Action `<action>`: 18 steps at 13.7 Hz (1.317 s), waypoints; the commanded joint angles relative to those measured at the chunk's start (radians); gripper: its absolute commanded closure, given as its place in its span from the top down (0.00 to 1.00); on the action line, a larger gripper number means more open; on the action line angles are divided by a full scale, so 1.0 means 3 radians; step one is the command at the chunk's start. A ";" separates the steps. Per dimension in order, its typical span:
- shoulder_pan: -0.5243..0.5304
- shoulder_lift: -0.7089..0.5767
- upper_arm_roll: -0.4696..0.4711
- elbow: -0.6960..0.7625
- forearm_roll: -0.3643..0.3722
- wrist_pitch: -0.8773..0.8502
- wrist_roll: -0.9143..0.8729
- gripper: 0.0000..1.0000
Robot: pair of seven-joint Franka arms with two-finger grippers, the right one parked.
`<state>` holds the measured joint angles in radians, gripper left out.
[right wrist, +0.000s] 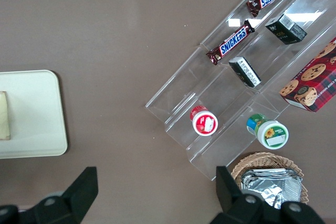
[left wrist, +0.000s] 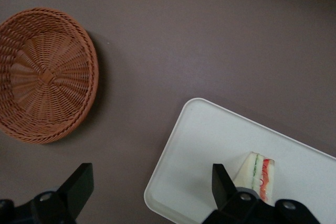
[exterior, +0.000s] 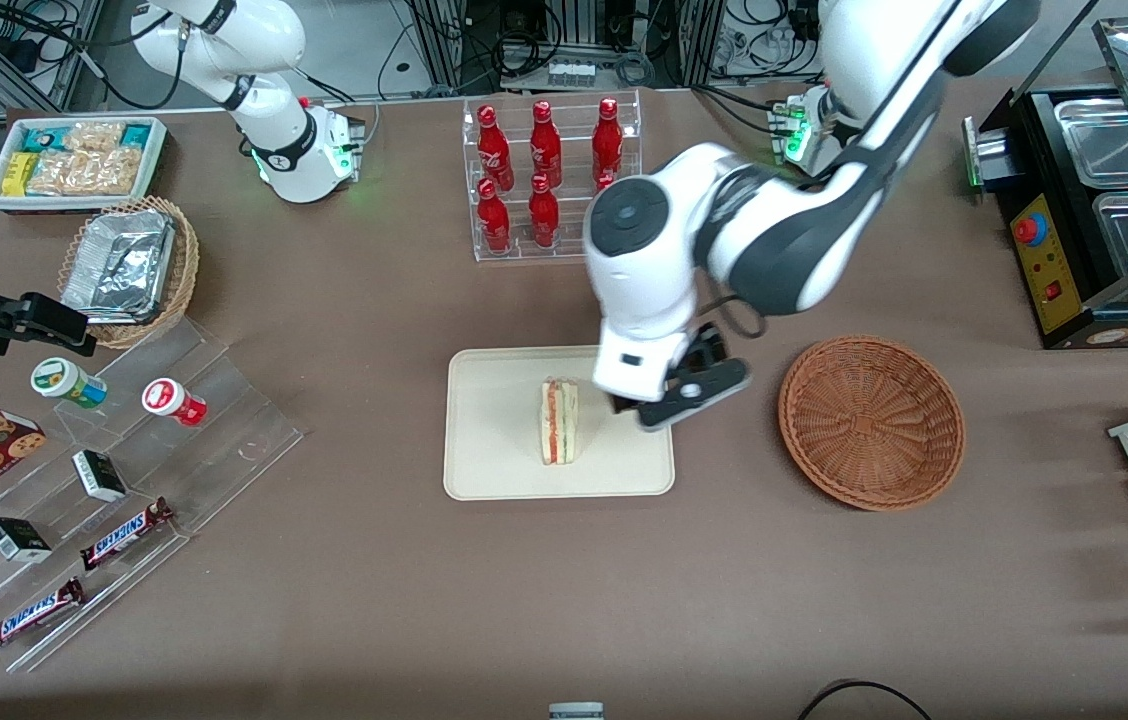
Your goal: Place sandwich from basket to tray
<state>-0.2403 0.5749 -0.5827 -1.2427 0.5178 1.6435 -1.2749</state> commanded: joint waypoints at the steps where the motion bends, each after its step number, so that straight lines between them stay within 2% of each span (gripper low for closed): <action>1: 0.0156 -0.0208 0.0010 -0.0153 -0.0100 -0.0129 -0.0035 0.99; 4: 0.0330 -0.0382 0.0004 -0.0229 -0.0110 -0.0216 0.0122 0.99; 6: 0.0463 -0.0515 0.0015 -0.0229 -0.0314 -0.0263 0.0200 0.99; 8: 0.0566 -0.0648 0.0081 -0.0219 -0.0452 -0.0354 0.0577 0.99; 13: 0.0525 -0.1107 0.0857 -0.0301 -0.1075 -0.0768 0.1843 0.99; 16: 0.0530 -0.1322 0.1226 -0.0377 -0.1250 -0.0973 0.2596 0.99; 18: 0.0571 -0.1572 0.1430 -0.0602 -0.1332 -0.0994 0.3036 0.99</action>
<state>-0.0789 0.2009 -0.1986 -1.3184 0.1562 1.3430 -0.4713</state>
